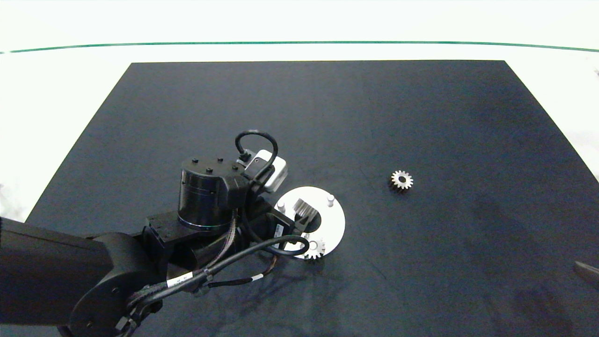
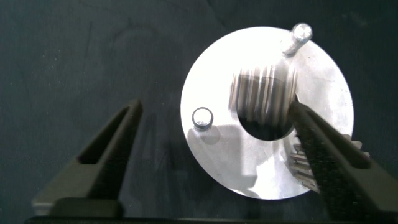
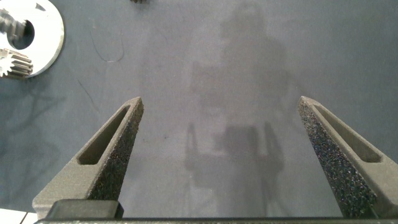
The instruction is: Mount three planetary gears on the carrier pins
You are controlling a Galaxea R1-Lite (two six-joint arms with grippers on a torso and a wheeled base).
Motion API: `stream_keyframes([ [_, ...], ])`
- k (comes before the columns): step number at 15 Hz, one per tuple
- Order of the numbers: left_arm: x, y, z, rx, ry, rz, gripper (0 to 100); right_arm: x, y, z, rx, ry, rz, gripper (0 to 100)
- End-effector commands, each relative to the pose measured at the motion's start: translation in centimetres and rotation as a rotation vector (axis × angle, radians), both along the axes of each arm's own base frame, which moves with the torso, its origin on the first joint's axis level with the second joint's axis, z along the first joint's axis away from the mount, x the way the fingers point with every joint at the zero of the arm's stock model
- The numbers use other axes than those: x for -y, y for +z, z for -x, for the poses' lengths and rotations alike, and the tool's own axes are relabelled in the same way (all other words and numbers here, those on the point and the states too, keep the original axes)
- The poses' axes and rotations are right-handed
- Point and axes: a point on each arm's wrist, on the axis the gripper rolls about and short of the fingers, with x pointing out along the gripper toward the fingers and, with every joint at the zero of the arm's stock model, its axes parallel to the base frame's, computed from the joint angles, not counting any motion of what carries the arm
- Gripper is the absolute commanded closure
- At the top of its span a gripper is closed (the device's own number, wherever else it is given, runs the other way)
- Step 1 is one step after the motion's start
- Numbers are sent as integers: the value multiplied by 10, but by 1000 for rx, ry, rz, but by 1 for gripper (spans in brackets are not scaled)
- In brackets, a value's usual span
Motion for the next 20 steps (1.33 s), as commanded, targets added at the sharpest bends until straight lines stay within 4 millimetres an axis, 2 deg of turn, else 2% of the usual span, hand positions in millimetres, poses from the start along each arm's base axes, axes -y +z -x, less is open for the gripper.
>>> stream_keyframes([
  [1,2,6,3,19,-10,11,0,0,0,0,0,1,0,0],
  [9,8,28,29,73,-68,53,0,0,0,0,1,5,-4,0],
  [11,18,22,45,62,-117,41,0,0,0,0,0,5,-4,0],
  [13,28,15,52,57,-127,20,0,0,0,0,0,5,-4,0],
  [16,37,4,51,84,-96,-44,0,0,0,1,1,8,-5,0],
  [20,34,1,45,154,-107,-194,0,0,0,2,6,8,-5,0],
])
